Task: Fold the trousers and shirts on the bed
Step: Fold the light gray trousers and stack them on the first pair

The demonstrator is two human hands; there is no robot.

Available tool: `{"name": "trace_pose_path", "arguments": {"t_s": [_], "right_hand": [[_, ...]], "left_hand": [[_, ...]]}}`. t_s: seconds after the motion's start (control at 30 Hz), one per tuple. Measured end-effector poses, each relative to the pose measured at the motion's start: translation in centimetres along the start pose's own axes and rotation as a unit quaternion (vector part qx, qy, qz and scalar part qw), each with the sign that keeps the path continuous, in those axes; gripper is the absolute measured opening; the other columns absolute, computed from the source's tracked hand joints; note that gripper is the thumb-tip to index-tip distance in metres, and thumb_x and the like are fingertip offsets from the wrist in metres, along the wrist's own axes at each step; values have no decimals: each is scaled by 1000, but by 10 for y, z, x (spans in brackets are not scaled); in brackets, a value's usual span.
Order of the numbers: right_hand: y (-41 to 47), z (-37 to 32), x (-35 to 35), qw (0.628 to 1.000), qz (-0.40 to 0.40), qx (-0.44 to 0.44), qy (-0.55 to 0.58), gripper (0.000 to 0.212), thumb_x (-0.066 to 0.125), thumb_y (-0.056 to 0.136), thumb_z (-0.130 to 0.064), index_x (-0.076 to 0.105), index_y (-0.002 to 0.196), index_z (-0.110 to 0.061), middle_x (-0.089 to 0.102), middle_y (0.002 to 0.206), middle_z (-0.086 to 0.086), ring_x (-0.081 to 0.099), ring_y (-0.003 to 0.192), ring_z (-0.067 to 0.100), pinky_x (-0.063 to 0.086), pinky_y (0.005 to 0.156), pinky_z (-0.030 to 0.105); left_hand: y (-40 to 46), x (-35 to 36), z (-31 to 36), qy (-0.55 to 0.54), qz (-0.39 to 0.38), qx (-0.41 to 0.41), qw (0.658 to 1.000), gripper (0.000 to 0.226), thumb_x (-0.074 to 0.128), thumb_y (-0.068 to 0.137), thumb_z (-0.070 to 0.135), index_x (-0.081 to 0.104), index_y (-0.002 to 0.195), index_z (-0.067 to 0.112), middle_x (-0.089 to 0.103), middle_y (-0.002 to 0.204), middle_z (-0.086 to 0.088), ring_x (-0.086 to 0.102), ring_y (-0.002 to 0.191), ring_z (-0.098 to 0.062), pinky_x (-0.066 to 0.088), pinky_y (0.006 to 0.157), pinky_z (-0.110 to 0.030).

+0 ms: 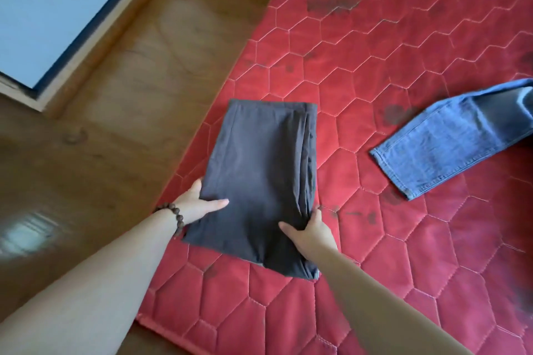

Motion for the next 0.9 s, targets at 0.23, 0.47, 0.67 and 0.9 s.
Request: {"name": "trace_pose_path", "arguments": {"t_s": [0.23,0.47,0.67,0.9], "right_hand": [[5,10,-2,998,-38,-22,-49,49,74,77,-42,38,95,-15,57,95,3,56,87,26,37,65,29],[-10,22,4,994,16,17,-105,54,64,84,-48,41,113,-9,56,116,12,55,107,32,41,75,33],[-25,-18,21,870,218,-336,-287,73,66,75,-18,42,142,-3,37,150,16,33,140,32,32,112,49],[34,-10,0,816,129,-313,-468,77,37,92,-58,20,152,-10,13,160,2,7,148,15,2,118,54]], "left_hand": [[9,6,-19,-1,99,95,991,77,81,74,29,40,139,23,59,127,4,54,106,-8,37,91,-23],[-9,31,10,179,295,109,932,89,81,71,32,34,145,16,41,139,-19,38,129,-37,36,104,-50],[-15,84,43,361,233,346,834,75,60,79,40,35,147,18,20,157,-14,11,146,-33,12,116,-57],[36,78,40,474,182,313,803,86,20,78,81,1,151,40,-7,161,-4,-13,146,-32,-2,116,-56]]}}
Point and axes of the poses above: each hand's wrist, its own y-axis towards the middle knuckle, its own x-axis out of the palm, z = x × y, the point moved 2 cm from there along y, towards the middle knuckle
